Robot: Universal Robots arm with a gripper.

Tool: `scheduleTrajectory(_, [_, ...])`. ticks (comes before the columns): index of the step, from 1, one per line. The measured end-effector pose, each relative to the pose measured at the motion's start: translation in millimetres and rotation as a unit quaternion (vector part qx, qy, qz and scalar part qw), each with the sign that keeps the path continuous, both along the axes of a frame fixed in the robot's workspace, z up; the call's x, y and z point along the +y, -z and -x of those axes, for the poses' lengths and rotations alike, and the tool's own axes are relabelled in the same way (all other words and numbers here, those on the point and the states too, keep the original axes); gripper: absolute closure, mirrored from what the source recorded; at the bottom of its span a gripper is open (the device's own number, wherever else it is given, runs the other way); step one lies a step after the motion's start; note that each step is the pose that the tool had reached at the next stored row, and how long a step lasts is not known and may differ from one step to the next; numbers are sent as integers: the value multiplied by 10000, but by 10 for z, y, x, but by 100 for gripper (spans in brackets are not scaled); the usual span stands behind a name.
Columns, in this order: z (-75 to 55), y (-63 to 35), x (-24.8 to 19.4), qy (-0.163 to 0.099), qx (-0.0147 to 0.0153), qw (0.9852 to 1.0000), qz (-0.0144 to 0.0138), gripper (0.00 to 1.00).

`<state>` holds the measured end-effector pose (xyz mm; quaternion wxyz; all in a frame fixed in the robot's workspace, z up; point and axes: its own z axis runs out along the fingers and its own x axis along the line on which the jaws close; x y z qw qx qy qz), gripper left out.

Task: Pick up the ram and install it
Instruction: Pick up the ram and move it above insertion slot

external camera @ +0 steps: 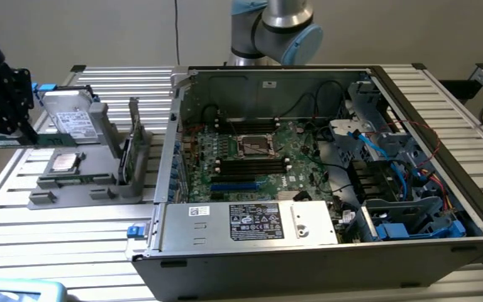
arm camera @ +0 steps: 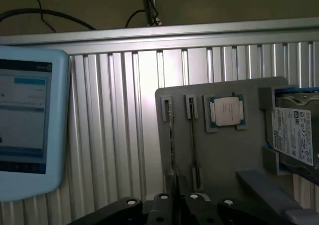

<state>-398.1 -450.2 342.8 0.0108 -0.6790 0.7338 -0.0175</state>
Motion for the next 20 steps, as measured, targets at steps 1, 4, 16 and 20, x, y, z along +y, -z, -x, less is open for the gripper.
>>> scheduleTrajectory(1, [-7, -45, 0, 4, 0, 10000, 0, 85])
scheduleTrajectory(4, [-66, -182, -5, 7, 2, 10000, 0, 85])
scheduleTrajectory(16, [-603, -643, -75, 7, 5, 10000, -100, 85])
scheduleTrajectory(20, [-780, -703, -85, 7, 5, 9998, -202, 85])
